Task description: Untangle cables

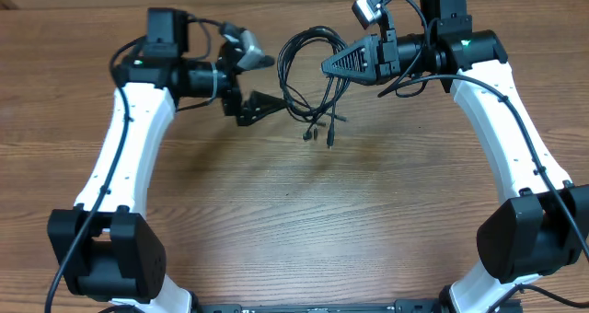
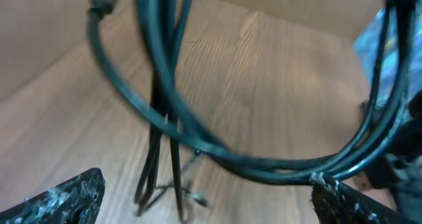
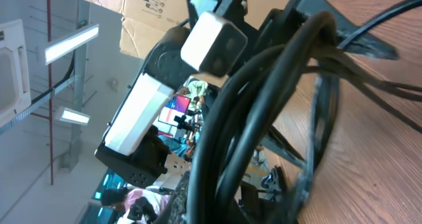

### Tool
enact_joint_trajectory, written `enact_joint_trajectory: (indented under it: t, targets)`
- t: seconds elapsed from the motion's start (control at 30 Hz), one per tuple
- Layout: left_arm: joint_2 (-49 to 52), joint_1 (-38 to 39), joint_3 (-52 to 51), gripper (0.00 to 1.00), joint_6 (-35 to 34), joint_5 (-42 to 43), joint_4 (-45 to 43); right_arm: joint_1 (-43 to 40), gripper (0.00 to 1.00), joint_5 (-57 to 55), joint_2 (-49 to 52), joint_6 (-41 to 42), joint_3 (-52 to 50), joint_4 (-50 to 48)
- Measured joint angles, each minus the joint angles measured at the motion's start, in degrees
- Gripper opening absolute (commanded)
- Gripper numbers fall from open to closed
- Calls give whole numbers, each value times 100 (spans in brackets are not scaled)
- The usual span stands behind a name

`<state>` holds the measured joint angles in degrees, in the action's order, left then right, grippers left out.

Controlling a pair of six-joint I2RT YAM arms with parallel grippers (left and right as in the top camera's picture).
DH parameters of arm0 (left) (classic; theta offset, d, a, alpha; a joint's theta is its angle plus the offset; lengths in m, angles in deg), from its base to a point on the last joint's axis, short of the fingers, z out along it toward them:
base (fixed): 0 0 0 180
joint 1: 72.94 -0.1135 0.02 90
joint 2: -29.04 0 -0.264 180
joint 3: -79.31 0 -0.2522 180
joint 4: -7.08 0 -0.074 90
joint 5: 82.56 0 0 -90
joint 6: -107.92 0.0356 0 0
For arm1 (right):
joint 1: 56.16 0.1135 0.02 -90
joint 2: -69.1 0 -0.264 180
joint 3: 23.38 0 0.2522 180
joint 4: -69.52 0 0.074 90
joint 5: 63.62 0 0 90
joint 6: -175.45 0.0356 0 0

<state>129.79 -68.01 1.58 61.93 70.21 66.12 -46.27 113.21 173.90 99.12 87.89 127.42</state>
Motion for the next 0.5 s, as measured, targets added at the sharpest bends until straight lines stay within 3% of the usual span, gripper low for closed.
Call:
enact_joint_trajectory:
  t: [0.3,0.5]
  targets:
    - [68,302,0,100,-79,-885,-540,0,4,-2,0,4,0,0]
    - [70,-17,0,100,-103,-280,-417,0,4,48,0,210,0,-273]
